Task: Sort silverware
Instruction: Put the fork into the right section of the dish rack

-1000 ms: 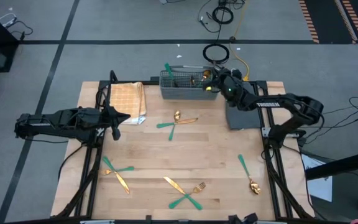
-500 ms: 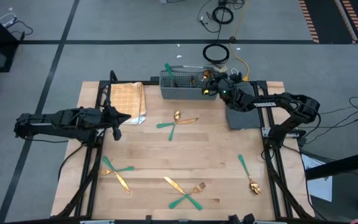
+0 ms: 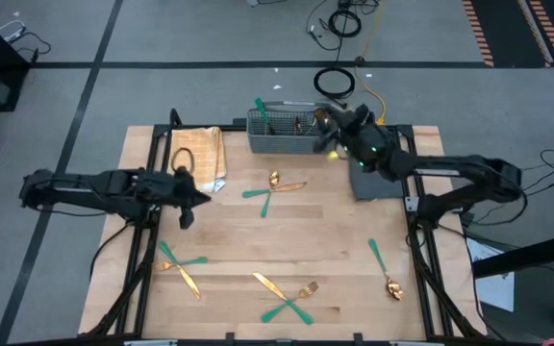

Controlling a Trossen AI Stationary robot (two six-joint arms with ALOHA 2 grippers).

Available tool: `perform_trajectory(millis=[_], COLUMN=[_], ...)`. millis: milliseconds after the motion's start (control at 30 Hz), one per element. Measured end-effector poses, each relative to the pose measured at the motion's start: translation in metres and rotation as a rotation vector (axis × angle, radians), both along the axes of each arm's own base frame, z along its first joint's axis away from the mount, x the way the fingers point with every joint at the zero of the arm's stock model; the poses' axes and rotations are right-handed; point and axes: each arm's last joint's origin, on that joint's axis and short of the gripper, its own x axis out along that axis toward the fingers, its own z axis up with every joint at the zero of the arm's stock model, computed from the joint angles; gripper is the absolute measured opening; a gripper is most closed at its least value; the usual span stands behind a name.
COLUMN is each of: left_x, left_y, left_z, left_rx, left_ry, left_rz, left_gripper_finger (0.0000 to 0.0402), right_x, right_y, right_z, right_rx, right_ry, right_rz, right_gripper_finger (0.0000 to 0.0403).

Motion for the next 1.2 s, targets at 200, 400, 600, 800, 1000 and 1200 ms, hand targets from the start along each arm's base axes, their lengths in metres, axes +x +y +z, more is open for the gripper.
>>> perform_trajectory(millis=[200, 400, 600, 800, 1000, 1200], left_x=[0.014, 0.027, 0.039, 0.035, 0.03, 0.022], left_y=[-0.019, -0.039, -0.066, -0.096, -0.11, -0.113], left_z=[-0.026, -0.053, -0.066, -0.082, -0.088, -0.089], left_rx=[-0.078, -0.114, -0.14, -0.233, -0.25, -0.252], left_ry=[0.262, 0.482, 0.575, 0.705, 0.764, 0.806], left_rz=[-0.158, -0.126, -0.107, -0.201, -0.248, -0.164], left_gripper_finger=[0.0021, 0.0021, 0.0021, 0.0034, 0.009, 0.0144], right_x=[-0.003, -0.004, 0.0, 0.0, 0.004, 0.013], right_y=[0.051, 0.082, 0.1, 0.114, 0.125, 0.13], right_z=[0.026, 0.026, 0.021, 0.012, 0.003, -0.01], right_rx=[0.02, 0.035, 0.016, -0.002, 0.011, 0.019], right_ry=[0.142, 0.209, 0.256, 0.37, 0.419, 0.472], right_rz=[0.262, 0.38, 0.447, 0.497, 0.534, 0.548], right_gripper_finger=[0.0165, 0.0165, 0.0165, 0.0184, 0.0228, 0.0256])
